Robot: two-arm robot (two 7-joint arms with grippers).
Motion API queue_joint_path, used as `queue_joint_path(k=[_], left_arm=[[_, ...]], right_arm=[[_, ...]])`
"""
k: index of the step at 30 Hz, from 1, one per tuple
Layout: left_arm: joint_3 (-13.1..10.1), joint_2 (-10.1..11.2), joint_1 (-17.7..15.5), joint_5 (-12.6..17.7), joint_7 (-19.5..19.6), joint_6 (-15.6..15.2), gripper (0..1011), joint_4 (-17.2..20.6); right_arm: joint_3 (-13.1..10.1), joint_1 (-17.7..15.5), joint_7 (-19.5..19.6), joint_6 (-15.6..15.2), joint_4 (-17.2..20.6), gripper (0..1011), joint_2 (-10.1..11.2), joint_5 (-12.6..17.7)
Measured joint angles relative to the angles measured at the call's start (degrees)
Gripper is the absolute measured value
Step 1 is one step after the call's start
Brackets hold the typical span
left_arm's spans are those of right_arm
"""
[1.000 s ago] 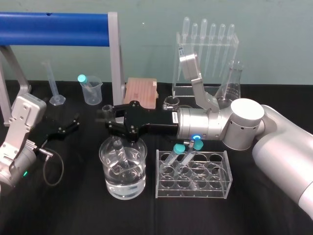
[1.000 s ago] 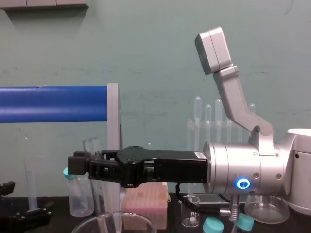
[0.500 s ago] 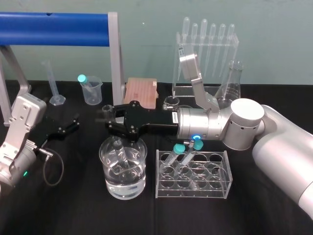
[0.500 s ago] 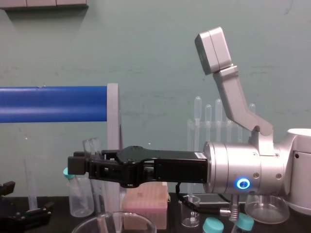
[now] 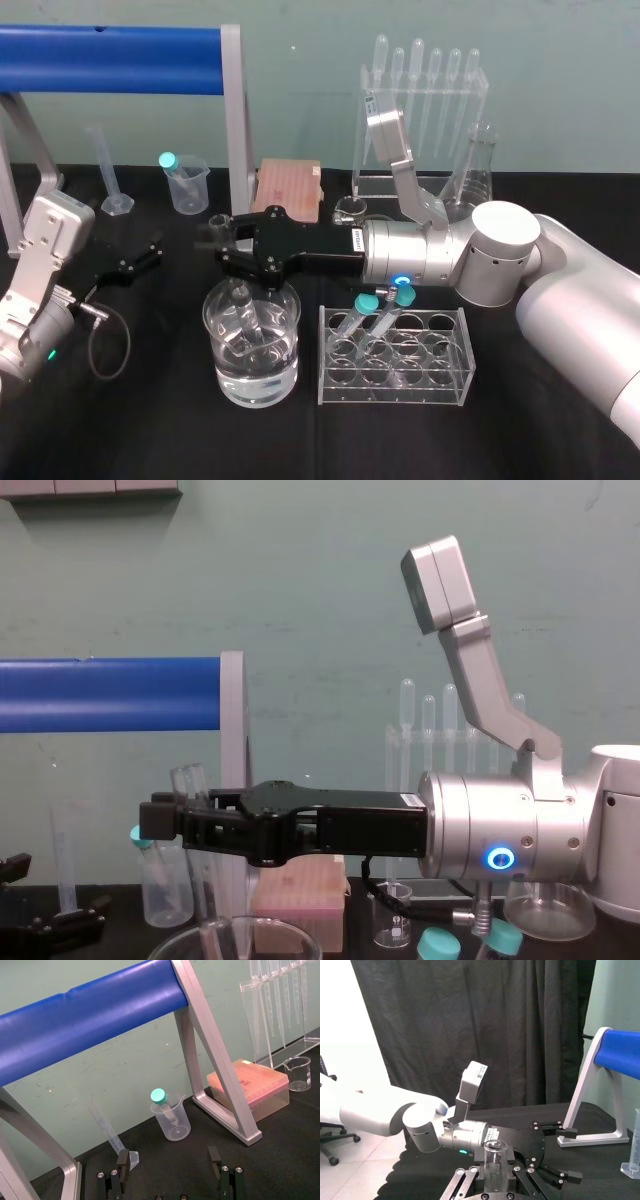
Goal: Hold the test tube with one hand and immerse one end into the beaker, then return it to the test tube rack.
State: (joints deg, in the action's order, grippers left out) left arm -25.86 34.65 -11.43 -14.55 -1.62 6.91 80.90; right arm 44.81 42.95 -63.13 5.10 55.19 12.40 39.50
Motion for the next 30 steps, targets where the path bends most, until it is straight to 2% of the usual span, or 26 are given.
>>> queue_joint_path(k=[30], left_arm=[[0.0, 0.0, 0.0, 0.0, 0.0, 0.0, 1000, 0.0]], right_arm=[[0.0, 0.0, 0.0, 0.0, 0.0, 224, 0.0, 0.0]])
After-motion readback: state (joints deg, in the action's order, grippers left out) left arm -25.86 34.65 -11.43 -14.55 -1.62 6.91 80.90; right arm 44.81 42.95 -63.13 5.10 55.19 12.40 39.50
